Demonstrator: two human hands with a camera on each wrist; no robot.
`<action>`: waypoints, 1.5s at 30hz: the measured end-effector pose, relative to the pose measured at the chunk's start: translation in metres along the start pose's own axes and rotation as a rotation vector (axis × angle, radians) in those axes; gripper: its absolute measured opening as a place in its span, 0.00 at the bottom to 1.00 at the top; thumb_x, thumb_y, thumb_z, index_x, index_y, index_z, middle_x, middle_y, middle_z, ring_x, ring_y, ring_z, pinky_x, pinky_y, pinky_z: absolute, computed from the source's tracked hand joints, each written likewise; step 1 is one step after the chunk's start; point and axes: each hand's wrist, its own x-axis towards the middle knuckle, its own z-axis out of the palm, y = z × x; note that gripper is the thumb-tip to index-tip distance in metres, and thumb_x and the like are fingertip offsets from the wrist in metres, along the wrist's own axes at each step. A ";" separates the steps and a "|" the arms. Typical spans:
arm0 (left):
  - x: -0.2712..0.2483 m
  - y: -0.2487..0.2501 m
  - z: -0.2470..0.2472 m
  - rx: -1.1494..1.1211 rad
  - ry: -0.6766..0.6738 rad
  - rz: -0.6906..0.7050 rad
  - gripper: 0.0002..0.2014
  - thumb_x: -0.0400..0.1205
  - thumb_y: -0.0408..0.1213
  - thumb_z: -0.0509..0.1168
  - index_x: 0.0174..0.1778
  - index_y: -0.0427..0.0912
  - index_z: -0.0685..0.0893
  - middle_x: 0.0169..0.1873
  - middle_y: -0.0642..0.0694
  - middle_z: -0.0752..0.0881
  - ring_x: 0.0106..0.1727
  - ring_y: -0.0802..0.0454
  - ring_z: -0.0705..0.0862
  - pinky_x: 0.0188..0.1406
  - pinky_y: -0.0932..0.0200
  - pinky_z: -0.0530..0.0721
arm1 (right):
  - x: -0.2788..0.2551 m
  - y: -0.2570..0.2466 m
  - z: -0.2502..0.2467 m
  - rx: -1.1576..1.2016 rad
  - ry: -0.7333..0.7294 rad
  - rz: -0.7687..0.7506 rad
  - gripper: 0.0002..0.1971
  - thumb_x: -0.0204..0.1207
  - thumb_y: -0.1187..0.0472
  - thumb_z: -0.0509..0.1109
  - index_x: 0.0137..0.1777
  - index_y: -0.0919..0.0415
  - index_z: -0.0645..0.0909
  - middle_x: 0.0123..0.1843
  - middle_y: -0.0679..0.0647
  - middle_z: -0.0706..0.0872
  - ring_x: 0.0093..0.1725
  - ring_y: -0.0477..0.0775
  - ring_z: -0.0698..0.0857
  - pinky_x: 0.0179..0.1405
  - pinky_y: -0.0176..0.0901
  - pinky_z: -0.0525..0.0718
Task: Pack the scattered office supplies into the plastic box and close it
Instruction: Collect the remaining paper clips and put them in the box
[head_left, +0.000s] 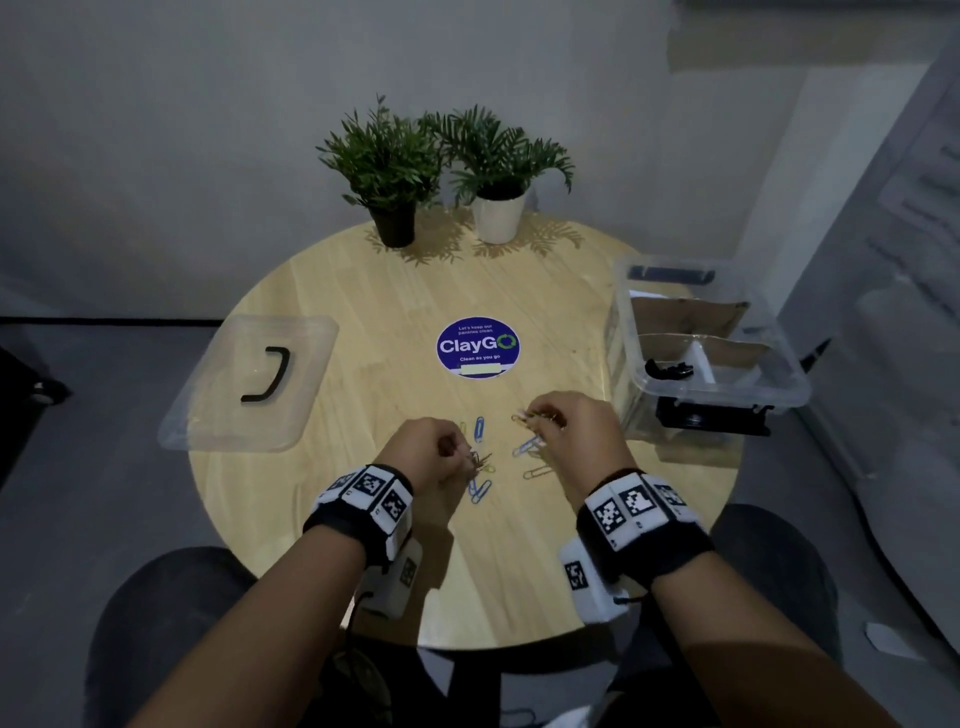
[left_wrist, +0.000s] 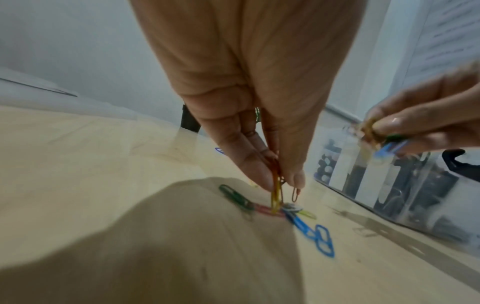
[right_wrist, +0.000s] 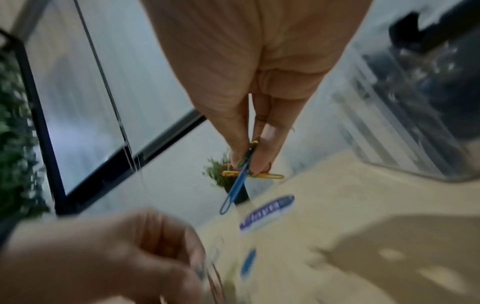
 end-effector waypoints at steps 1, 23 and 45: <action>0.001 0.001 -0.001 -0.019 0.006 0.010 0.07 0.74 0.29 0.71 0.36 0.46 0.85 0.33 0.48 0.87 0.36 0.53 0.84 0.40 0.63 0.82 | 0.000 -0.004 -0.012 0.062 0.049 -0.003 0.05 0.74 0.67 0.72 0.47 0.62 0.89 0.42 0.58 0.90 0.40 0.57 0.87 0.45 0.45 0.85; -0.005 0.018 -0.011 -0.104 0.087 0.078 0.12 0.76 0.27 0.71 0.32 0.50 0.83 0.31 0.47 0.88 0.26 0.67 0.83 0.30 0.79 0.78 | 0.062 0.076 -0.161 -0.534 -0.135 0.271 0.12 0.79 0.63 0.66 0.58 0.61 0.88 0.61 0.59 0.88 0.59 0.62 0.85 0.56 0.44 0.79; 0.101 0.313 0.079 0.391 -0.092 0.396 0.17 0.83 0.35 0.62 0.67 0.32 0.78 0.66 0.36 0.81 0.68 0.40 0.80 0.42 0.63 0.76 | 0.012 0.124 -0.158 0.023 0.351 0.248 0.20 0.86 0.60 0.52 0.74 0.58 0.74 0.69 0.64 0.81 0.65 0.67 0.81 0.62 0.51 0.78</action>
